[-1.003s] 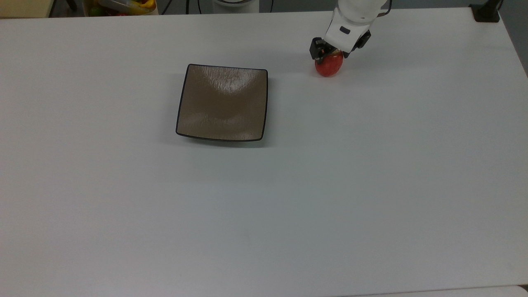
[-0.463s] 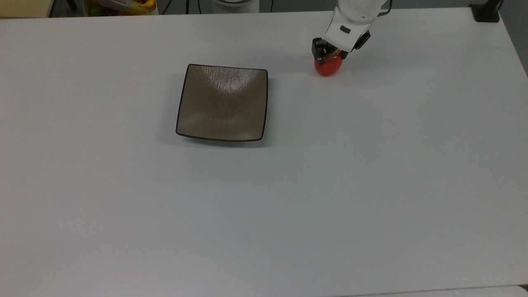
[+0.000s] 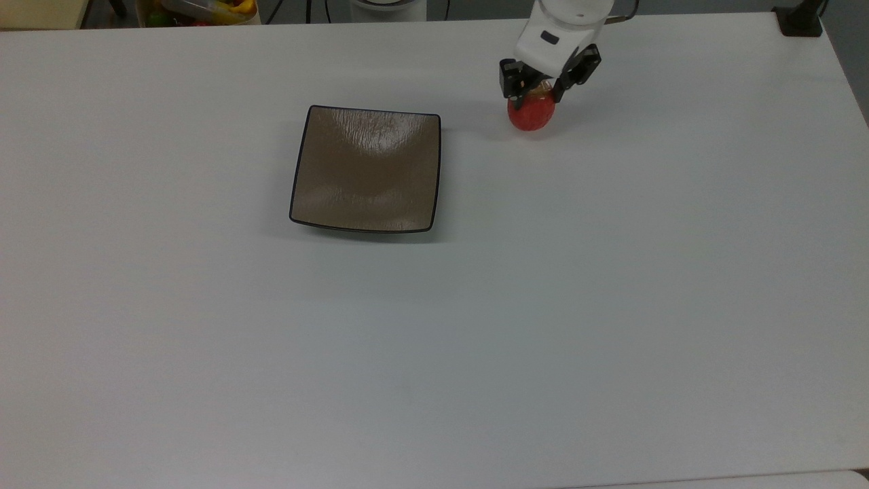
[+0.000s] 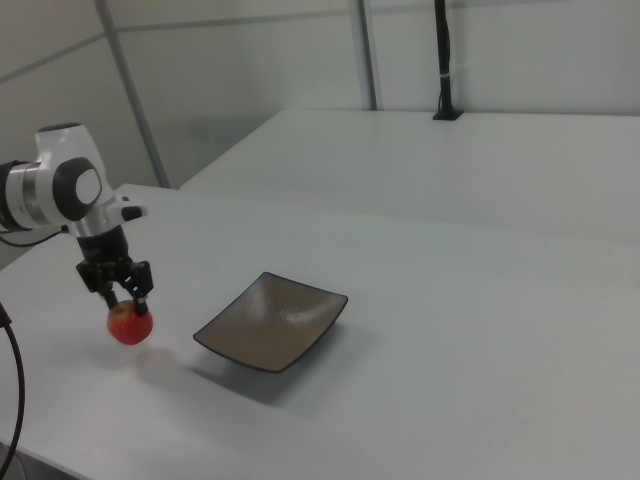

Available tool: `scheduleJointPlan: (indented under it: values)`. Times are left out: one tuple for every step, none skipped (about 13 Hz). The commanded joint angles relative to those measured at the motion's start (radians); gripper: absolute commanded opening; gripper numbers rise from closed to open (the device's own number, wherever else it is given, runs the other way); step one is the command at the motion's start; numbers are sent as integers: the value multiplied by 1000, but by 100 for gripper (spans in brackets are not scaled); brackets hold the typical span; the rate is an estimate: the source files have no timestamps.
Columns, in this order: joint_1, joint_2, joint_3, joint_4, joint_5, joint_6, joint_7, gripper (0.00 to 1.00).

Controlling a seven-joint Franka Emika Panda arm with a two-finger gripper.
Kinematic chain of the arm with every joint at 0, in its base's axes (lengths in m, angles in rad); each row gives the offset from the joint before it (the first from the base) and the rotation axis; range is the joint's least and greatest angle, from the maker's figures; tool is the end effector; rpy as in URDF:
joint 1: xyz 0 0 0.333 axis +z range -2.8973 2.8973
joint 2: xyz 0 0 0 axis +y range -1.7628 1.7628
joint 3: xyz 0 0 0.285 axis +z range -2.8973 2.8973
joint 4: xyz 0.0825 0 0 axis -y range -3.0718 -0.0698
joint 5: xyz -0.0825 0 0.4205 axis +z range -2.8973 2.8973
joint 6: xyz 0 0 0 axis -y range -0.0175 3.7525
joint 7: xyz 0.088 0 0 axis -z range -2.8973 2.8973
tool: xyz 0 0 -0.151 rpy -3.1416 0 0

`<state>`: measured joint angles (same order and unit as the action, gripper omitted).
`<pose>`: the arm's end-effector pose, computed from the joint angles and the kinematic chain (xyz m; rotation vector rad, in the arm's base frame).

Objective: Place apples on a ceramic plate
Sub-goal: 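Lift the apple and carry it over the brown square plate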

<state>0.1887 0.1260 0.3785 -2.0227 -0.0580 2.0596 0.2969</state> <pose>0.5000 0.3125 0.2917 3.0686 0.4618 -0.1098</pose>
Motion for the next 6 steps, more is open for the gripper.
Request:
scheduleJointPlan:
  values:
    - [-32,-38,-58,2,-11,27,-10,45]
    - [-32,-40,-87,15,-11,37,-27,45]
    - [-32,-40,-123,22,-11,60,-45,45]
    - [-34,-40,-147,24,-11,77,-47,45]
    - [-34,-42,-183,24,-11,106,-50,45]
    - [-34,-40,-203,28,-11,120,-61,45]
